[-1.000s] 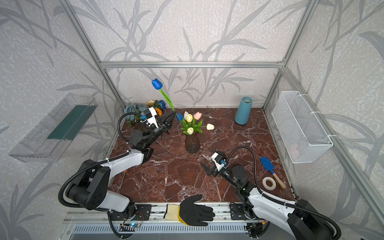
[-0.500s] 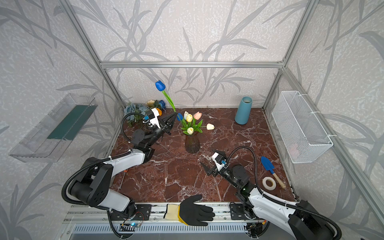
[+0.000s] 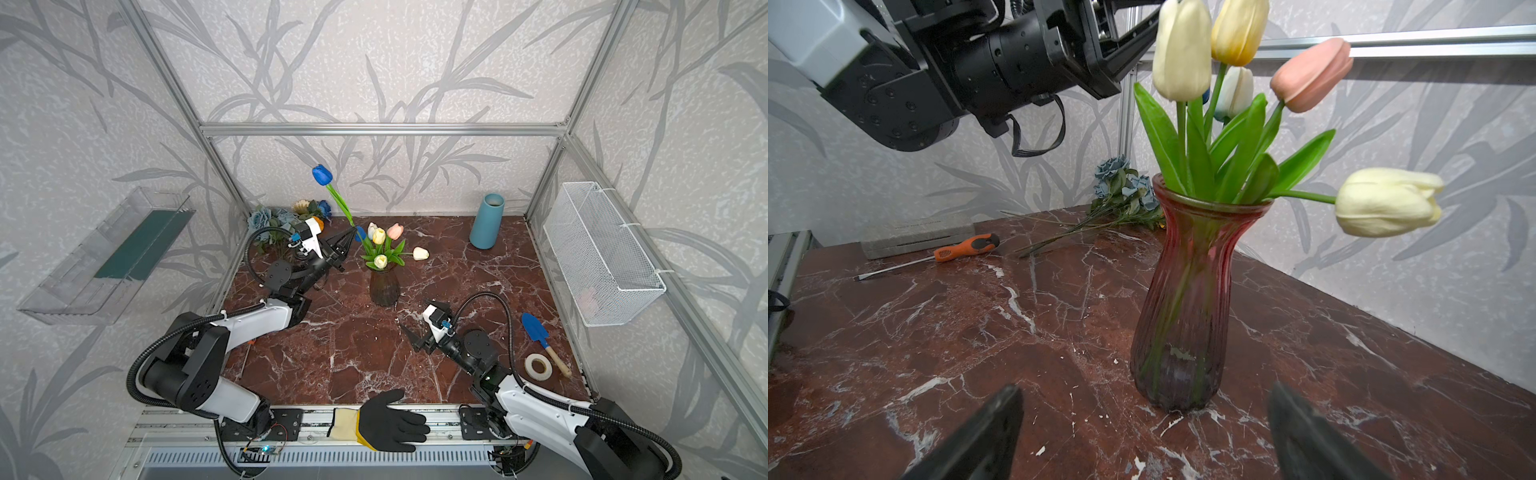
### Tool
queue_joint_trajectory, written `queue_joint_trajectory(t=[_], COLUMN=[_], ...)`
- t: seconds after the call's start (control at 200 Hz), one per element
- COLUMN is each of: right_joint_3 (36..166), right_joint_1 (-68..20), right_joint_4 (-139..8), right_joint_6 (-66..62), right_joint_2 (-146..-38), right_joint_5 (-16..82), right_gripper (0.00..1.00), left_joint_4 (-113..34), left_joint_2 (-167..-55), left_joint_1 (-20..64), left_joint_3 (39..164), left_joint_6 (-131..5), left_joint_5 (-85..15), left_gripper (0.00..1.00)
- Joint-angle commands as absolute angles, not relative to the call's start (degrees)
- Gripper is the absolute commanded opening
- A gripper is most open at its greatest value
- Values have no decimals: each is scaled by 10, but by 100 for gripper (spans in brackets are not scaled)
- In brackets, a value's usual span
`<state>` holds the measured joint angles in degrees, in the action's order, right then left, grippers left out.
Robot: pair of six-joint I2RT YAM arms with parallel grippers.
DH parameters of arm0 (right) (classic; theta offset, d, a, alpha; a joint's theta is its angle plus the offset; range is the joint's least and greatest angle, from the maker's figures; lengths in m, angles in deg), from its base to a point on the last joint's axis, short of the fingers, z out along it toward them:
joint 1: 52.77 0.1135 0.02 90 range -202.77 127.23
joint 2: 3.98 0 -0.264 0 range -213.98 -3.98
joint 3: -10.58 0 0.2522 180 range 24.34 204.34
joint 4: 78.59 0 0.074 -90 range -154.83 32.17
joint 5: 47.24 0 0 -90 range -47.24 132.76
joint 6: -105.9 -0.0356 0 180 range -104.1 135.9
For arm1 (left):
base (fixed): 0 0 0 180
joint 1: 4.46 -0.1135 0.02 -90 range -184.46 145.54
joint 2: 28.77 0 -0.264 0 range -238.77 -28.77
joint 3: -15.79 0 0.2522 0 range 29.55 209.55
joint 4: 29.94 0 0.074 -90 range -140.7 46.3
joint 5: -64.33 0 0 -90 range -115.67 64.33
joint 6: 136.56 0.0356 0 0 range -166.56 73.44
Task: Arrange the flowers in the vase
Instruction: 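Carry the blue tulip over the pink vase with the left gripper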
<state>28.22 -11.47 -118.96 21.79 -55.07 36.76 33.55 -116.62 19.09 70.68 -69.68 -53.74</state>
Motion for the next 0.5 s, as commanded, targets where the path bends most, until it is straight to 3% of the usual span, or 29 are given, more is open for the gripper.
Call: queue_joint_trajectory(t=[0.0,0.495], right_joint_3=[284,285], right_joint_1=[-112,-112], right_joint_4=[-1207,-1206], right_joint_6=[219,220], right_joint_2=[-550,-551], right_joint_5=[373,370], right_gripper=[92,92], left_joint_4=[303,209], left_joint_2=[-1162,-1137], left_joint_1=[198,203], left_joint_3=[690,687], left_joint_6=[-697,-632], left_joint_5=[-546,-521], left_gripper=[0,0])
